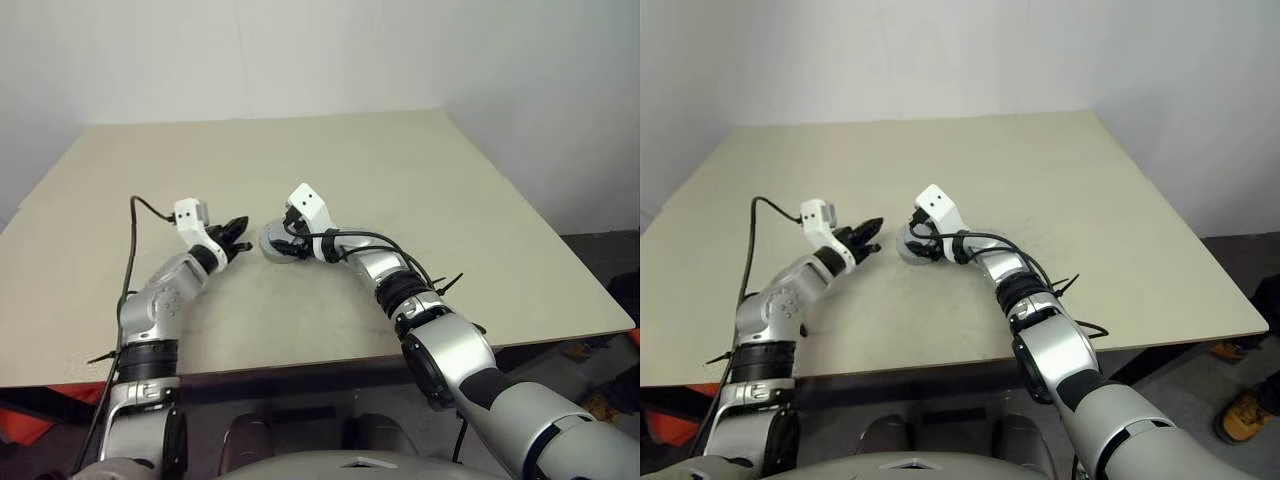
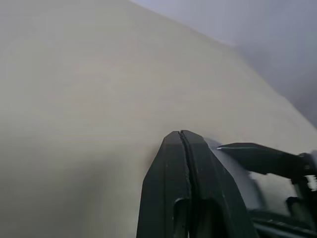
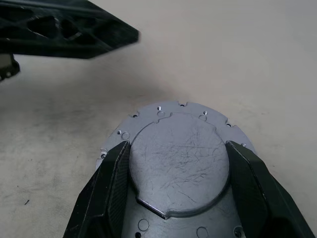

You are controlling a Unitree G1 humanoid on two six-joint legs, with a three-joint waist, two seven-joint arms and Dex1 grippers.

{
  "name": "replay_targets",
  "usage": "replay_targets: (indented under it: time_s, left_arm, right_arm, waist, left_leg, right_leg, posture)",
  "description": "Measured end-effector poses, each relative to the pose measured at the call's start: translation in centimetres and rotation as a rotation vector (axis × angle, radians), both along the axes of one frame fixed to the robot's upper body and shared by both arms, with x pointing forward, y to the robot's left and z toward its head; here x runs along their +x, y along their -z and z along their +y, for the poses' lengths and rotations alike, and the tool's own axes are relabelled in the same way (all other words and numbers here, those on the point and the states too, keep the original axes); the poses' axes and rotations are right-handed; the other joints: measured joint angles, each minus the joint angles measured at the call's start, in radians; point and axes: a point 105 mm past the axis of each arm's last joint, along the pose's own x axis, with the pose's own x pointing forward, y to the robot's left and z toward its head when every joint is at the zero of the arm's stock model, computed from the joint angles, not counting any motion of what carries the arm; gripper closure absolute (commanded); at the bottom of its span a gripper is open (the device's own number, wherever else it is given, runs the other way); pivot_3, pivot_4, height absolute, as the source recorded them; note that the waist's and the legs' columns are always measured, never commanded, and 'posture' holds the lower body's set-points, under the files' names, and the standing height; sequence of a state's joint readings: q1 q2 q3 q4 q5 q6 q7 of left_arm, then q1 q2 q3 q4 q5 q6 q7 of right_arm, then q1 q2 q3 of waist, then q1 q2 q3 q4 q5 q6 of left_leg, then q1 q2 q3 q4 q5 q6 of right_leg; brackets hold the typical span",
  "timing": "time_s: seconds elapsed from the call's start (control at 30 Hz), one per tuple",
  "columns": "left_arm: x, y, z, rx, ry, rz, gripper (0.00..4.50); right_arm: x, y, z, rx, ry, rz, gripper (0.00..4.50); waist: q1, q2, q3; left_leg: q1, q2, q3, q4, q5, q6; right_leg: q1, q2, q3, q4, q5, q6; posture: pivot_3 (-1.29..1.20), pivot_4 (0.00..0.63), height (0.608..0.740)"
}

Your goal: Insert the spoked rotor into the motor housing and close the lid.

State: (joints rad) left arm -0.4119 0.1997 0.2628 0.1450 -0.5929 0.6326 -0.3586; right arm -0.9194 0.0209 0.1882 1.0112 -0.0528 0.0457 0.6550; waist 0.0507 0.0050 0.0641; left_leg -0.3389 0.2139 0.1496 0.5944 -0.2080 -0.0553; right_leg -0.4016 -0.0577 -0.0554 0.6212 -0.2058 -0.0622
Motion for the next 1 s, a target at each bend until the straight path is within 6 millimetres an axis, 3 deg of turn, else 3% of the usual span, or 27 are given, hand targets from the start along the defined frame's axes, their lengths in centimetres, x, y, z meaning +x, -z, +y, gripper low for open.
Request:
replay_targets:
  time_s: [0.13, 0.23, 0.6, 1.0]
  left_arm:
    - [0.4, -0.9, -1.8, -0.081, 0.048, 0.017, 4.47]
    - [0.3, -0.5, -2.5, -0.084, 0.07, 0.07, 4.47]
    - [-0.2, 1.8, -2.7, -0.031, 0.065, 0.198, 4.47]
    - [-0.2, 2.0, -2.7, -0.025, 0.041, 0.216, 4.47]
  right_arm:
    - [0.0, 0.0, 0.0, 0.0, 0.0, -0.001, 1.58]
    - [0.0, 0.0, 0.0, 0.001, -0.001, -0.001, 1.58]
    - [0.0, -0.1, 0.0, 0.002, 0.0, -0.002, 1.58]
    - [0.0, 0.0, 0.0, 0.006, 0.005, 0.007, 1.58]
  waist:
    - [0.0, 0.0, 0.0]
    - [-0.001, 0.0, 0.0]
    - [-0.001, 0.0, 0.0]
    - [0.0, 0.001, 0.0]
  left_leg:
    - [0.0, 0.0, 0.0, 0.0, 0.0, 0.0]
    - [-0.001, 0.0, 0.0, 0.0, 0.0, 0.0]
    - [-0.002, 0.0, 0.0, 0.0, 0.0, 0.0]
    - [-0.002, 0.0, 0.0, -0.001, 0.0, 0.0]
  right_leg:
    - [0.0, 0.0, 0.0, 0.0, 0.0, 0.0]
    - [0.0, 0.0, 0.0, 0.0, 0.0, 0.0]
    - [-0.001, 0.0, 0.0, -0.001, -0.001, 0.001]
    - [-0.001, 0.0, 0.0, -0.002, -0.001, 0.002]
  posture:
    - [0.0, 0.0, 0.74]
    - [0.0, 0.0, 0.74]
    - [0.0, 0.0, 0.74]
    - [0.0, 0.0, 0.74]
